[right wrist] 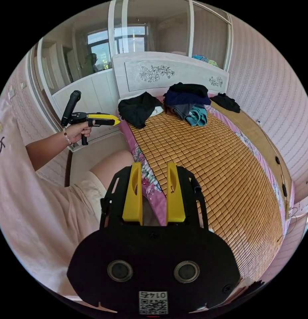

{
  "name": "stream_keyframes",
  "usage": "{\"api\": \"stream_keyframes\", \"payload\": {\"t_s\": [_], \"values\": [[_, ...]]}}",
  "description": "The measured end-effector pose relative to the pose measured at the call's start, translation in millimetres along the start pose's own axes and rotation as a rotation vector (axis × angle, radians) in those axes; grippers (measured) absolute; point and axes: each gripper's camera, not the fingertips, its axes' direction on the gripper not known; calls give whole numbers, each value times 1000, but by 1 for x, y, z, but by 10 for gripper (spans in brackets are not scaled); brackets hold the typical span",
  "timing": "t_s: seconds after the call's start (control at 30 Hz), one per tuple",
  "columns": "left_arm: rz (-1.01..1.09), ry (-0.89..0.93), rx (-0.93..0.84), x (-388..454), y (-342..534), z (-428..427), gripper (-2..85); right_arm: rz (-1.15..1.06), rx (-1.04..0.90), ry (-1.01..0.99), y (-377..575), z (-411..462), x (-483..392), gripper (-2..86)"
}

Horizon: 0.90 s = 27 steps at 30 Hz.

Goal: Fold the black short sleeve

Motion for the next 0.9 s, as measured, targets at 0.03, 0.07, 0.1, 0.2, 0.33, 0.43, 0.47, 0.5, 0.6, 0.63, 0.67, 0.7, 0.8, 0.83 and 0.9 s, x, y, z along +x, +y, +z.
{"api": "stream_keyframes", "payload": {"t_s": [0.03,0.07,0.1,0.2,0.33,0.43,0.47,0.5,0.6,0.63,0.67,0.7,0.8,0.83,0.9], "values": [[-45,-17,7,-33,-2,-1,72,-14,-7,-16,-14,10,-1,111],[-72,-38,15,-63,-5,-1,72,-44,-19,-58,-42,32,-3,111],[-81,-53,17,-77,-7,-1,72,-61,-30,-100,-70,55,-3,111],[-139,-132,41,-146,-17,0,72,-66,-82,-181,-136,123,-3,111],[-282,-155,58,-251,-32,11,62,-15,-181,-297,-201,220,-3,114],[-407,-162,17,-316,-41,30,42,38,-273,-378,-241,297,-6,119],[-428,-159,36,-336,-44,36,46,51,-294,-365,-252,322,-8,122],[-432,-158,41,-345,-45,39,48,60,-318,-329,-262,344,-10,128],[-364,-169,9,-372,-59,60,92,16,-382,-212,-281,385,-24,136],[-334,-162,-10,-377,-65,70,102,-5,-386,-189,-285,390,-28,135],[-320,-137,-28,-383,-71,77,106,-38,-384,-156,-290,397,-36,131],[-312,-127,-35,-384,-74,80,99,-56,-377,-155,-295,401,-41,111],[-264,-47,-48,-386,-83,81,44,-38,-402,-228,-301,402,-38,14],[-279,-55,-65,-386,-84,79,18,-31,-397,-241,-300,399,-35,10],[-277,-77,-62,-384,-84,70,-2,-34,-340,-250,-287,369,-20,2]]}}
